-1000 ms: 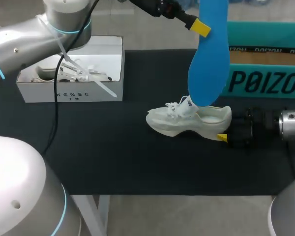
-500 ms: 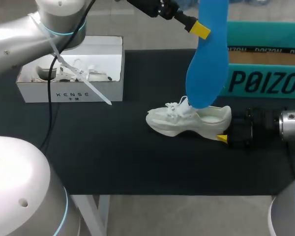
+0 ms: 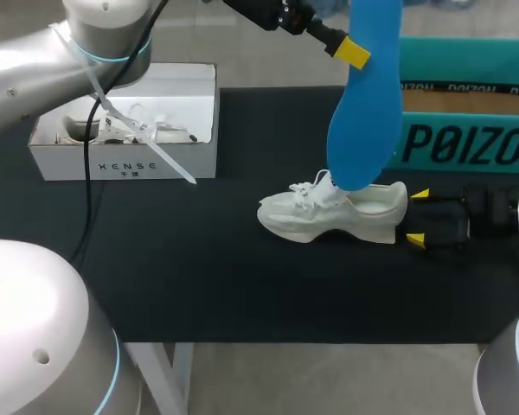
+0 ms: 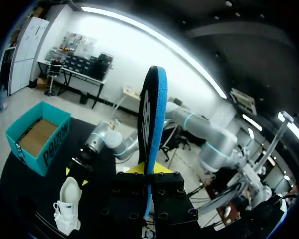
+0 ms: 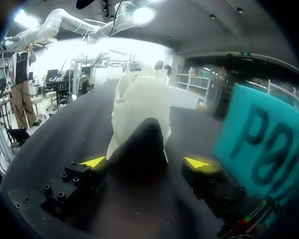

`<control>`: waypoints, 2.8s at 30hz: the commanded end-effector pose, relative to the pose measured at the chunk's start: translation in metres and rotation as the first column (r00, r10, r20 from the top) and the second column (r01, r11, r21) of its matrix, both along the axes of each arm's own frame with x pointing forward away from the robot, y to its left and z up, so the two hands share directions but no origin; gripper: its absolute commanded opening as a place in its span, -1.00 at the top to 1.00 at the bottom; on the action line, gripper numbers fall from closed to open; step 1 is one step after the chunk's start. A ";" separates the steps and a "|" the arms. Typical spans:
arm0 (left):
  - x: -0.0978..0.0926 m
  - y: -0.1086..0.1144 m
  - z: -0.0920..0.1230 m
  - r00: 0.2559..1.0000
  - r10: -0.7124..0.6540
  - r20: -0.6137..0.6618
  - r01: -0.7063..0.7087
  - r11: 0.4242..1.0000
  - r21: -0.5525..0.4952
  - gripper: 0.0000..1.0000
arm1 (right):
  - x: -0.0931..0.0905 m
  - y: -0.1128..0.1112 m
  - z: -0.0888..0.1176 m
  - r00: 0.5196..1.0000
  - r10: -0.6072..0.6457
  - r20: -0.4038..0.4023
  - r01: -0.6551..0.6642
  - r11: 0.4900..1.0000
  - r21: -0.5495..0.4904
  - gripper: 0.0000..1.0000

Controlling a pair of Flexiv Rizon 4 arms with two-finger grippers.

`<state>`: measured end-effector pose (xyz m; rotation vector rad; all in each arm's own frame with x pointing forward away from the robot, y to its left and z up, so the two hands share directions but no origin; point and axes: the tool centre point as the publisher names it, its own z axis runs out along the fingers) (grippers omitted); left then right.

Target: Take the shoe out of the shoebox, open the shoe tongue, remove and reinsert the insole, then place the shoe into the shoebox

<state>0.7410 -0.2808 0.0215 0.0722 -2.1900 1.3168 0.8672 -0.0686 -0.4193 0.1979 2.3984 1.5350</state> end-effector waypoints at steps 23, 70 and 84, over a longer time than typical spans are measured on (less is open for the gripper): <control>-0.001 0.000 0.000 1.000 0.002 0.001 -0.002 1.000 -0.001 1.00 | -0.007 -0.041 0.099 0.985 -0.171 -0.002 0.121 0.703 -0.701 -1.00; -0.005 0.001 0.006 1.000 0.010 0.008 -0.010 1.000 0.018 1.00 | 0.013 -0.013 0.151 0.989 -0.109 -0.102 -0.028 0.538 -0.842 -1.00; -0.051 0.017 0.041 1.000 -0.001 -0.004 0.001 0.999 0.032 1.00 | 0.013 -0.013 0.151 0.989 -0.109 -0.102 -0.028 0.538 -0.842 -1.00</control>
